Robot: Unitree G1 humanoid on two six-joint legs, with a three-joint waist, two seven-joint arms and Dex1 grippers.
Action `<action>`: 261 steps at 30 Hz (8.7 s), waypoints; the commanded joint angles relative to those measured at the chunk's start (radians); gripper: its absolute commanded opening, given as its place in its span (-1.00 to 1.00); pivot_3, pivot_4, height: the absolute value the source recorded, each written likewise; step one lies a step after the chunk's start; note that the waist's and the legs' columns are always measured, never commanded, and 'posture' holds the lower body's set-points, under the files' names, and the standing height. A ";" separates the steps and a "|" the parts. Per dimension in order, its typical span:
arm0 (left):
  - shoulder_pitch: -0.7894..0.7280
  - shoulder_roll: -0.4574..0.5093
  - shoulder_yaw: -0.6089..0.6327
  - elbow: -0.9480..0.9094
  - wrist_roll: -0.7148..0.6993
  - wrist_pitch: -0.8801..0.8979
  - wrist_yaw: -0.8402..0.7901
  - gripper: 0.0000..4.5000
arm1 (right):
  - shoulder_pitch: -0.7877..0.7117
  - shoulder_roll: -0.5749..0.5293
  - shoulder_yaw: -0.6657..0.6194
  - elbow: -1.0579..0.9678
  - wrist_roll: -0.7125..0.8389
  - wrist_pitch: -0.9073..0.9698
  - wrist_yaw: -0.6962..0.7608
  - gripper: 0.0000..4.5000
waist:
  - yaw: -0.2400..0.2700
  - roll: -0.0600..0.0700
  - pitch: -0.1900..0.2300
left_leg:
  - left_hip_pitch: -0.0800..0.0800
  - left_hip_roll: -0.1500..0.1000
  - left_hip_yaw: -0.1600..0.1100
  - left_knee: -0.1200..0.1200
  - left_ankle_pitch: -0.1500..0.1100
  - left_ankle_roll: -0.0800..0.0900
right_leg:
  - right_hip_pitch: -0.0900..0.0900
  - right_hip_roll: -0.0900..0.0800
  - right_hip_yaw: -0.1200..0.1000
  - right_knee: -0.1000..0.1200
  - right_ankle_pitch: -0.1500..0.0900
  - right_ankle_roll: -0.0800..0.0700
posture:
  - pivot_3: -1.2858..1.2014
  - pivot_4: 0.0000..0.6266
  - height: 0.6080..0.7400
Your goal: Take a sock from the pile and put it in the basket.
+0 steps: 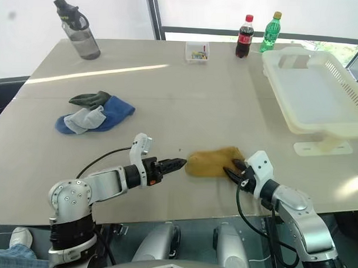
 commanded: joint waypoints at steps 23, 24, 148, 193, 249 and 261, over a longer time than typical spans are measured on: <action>-0.155 -0.117 0.006 0.360 -0.100 0.029 -0.206 0.18 | -0.026 0.009 0.036 -0.023 -0.021 0.048 0.003 -0.15 | 0.000 0.001 -0.007 | 0.001 -0.001 -0.001 -0.001 0.000 0.000 | 0.002 0.000 -0.002 -0.001 -0.001 0.001 | 0.03 -0.52 1.00; -0.163 -0.127 0.013 0.369 -0.106 0.024 -0.204 0.18 | -0.028 0.009 0.036 -0.023 -0.021 0.049 0.004 -0.15 | 0.000 0.001 -0.007 | 0.001 -0.001 -0.001 -0.001 0.000 0.000 | 0.002 0.000 -0.002 -0.001 -0.001 0.001 | 0.03 -0.52 1.00; -0.263 -0.040 -0.311 0.410 0.113 -0.329 -0.585 0.20 | -0.048 -0.067 -0.071 -0.039 0.190 0.422 -0.119 0.76 | -0.002 0.004 0.004 | -0.005 -0.001 0.001 -0.001 0.000 0.000 | -0.002 0.000 -0.003 -0.003 0.002 0.003 | 0.03 -0.52 1.00; -0.308 0.504 -0.455 0.113 0.681 -1.024 -0.816 0.20 | -0.532 -0.217 -0.437 -0.016 0.457 0.667 -0.087 -0.98 | 0.003 0.006 0.016 | -0.011 0.001 0.000 -0.001 0.000 0.000 | -0.007 0.001 -0.005 -0.003 0.004 0.002 | 0.03 -0.52 1.00; -0.178 0.495 -0.253 -0.094 0.557 -0.791 -0.607 0.20 | -0.335 -0.353 -0.462 0.018 0.446 0.314 0.291 0.00 | 0.005 0.009 0.017 | -0.018 0.001 0.000 0.001 0.000 0.000 | -0.013 -0.002 -0.006 0.000 0.004 0.002 | 0.03 -0.52 1.00; 0.238 0.537 0.031 -0.385 0.458 -0.747 -0.537 0.20 | -0.017 -0.370 -0.481 -0.095 0.382 0.137 0.424 0.00 | 0.004 0.009 0.017 | -0.002 0.002 0.003 0.002 0.000 0.001 | 0.001 -0.001 -0.005 0.000 -0.001 0.002 | 0.03 -0.52 1.00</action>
